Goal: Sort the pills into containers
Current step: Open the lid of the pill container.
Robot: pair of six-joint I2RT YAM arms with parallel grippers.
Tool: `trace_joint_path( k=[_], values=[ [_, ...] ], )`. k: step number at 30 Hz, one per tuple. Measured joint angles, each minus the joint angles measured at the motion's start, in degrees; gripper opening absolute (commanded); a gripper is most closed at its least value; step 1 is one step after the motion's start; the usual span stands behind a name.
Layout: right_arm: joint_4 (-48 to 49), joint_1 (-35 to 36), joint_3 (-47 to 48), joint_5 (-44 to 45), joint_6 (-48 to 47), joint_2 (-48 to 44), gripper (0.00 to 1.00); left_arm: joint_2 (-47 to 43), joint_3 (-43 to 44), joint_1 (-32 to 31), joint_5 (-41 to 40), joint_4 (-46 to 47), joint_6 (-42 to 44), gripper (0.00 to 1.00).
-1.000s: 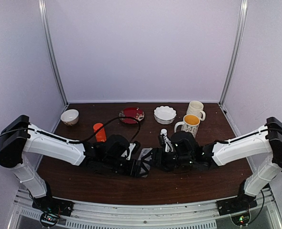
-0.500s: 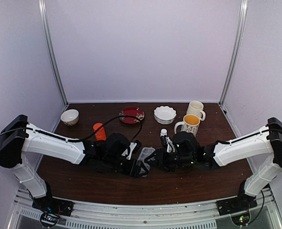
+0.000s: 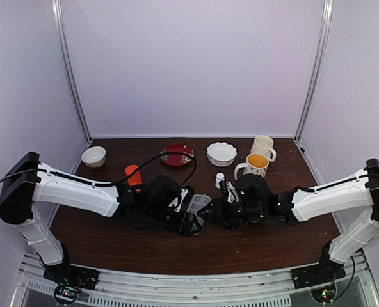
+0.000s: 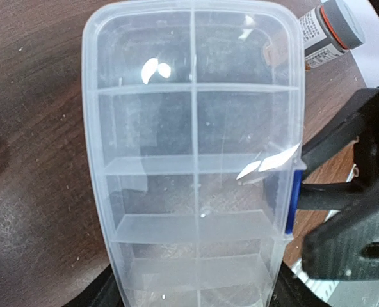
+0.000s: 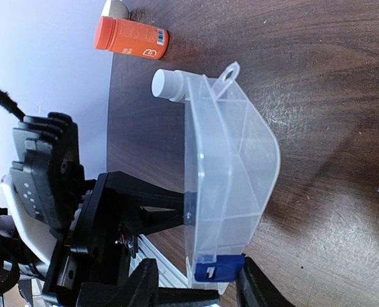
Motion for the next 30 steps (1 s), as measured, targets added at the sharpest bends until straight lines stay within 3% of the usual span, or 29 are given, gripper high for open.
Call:
trace_joint_path(
  k=[13, 17, 25, 30],
  values=[
    [1.62, 0.59, -1.51, -1.27, 0.17, -6.45, 0.43, 2.19, -0.74, 1.92, 0.07, -1.77, -2.23, 0.48],
    [3.39, 0.79, -1.51, -1.46, 0.07, -7.72, 0.51, 2.67, -1.55, 2.29, -0.28, -3.34, -2.4, 0.48],
    [1.46, 0.63, -1.46, -0.74, -1.64, -5.99, 0.55, -0.35, -5.79, 2.27, 2.86, 1.46, -2.34, 0.48],
    [-1.11, 0.5, -0.35, -0.04, -3.04, -2.49, 0.52, -2.36, -6.82, 2.27, 5.51, 6.47, -1.92, 0.48]
  ],
)
